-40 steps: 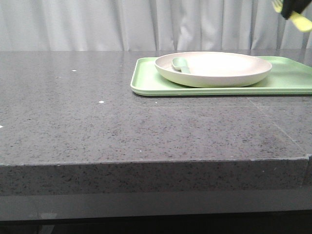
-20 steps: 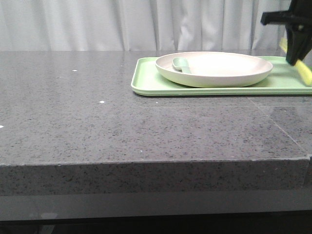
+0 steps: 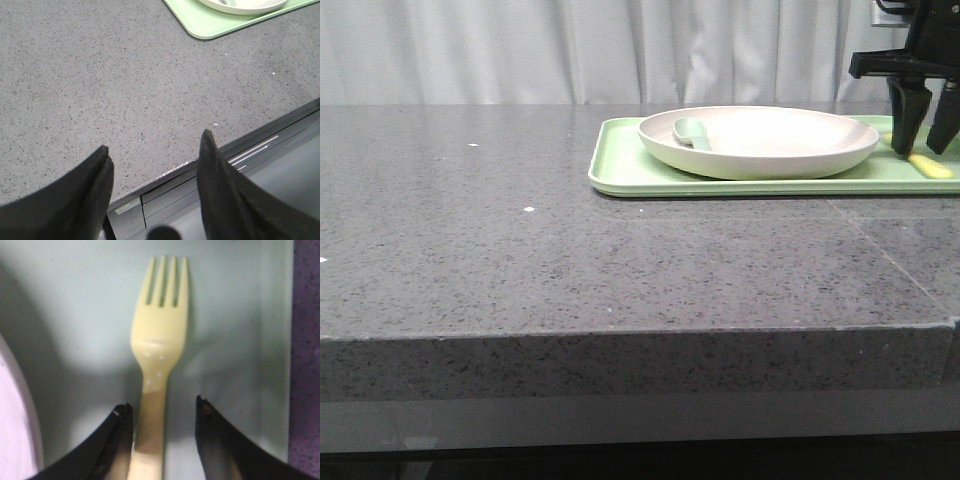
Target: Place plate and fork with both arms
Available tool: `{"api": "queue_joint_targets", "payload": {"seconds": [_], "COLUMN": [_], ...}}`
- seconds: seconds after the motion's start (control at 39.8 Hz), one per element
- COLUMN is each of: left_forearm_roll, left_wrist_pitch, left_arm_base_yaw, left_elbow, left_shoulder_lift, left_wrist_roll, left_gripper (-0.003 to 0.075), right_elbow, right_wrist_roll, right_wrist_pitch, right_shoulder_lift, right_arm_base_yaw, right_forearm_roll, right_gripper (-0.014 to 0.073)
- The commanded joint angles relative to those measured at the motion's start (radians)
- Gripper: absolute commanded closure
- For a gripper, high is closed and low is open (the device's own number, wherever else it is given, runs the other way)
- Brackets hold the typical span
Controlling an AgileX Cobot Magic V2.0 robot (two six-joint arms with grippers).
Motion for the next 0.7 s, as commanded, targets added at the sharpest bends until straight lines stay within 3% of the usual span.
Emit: {"api": "queue_joint_targets", "payload": {"seconds": [0.0,0.45,0.68], "left_forearm_roll": [0.001,0.001,0.001], "left_wrist_pitch": [-0.059,-0.059,-0.059], "left_arm_base_yaw": [-0.007,-0.007,-0.007], "left_elbow": [-0.022,-0.022,-0.022], "left_shoulder_lift": [0.004,0.004,0.004], "left_wrist_roll": [-0.001,-0.001,-0.001], "left_gripper": [0.0343,0.0343,0.0343], "right_elbow": [-0.021,-0.008,0.126], "right_wrist_roll": [-0.019,-0.043,-0.078], "right_wrist_pitch": [0.058,0.087,0.034], "right_shoulder_lift": [-0.079,-0.281,-0.489], "right_arm_base_yaw": [-0.006,0.011,0.046], "right_forearm_roll": [-0.014,-0.013,-0.012], "right_gripper": [0.0167,0.0168,0.0168]}}
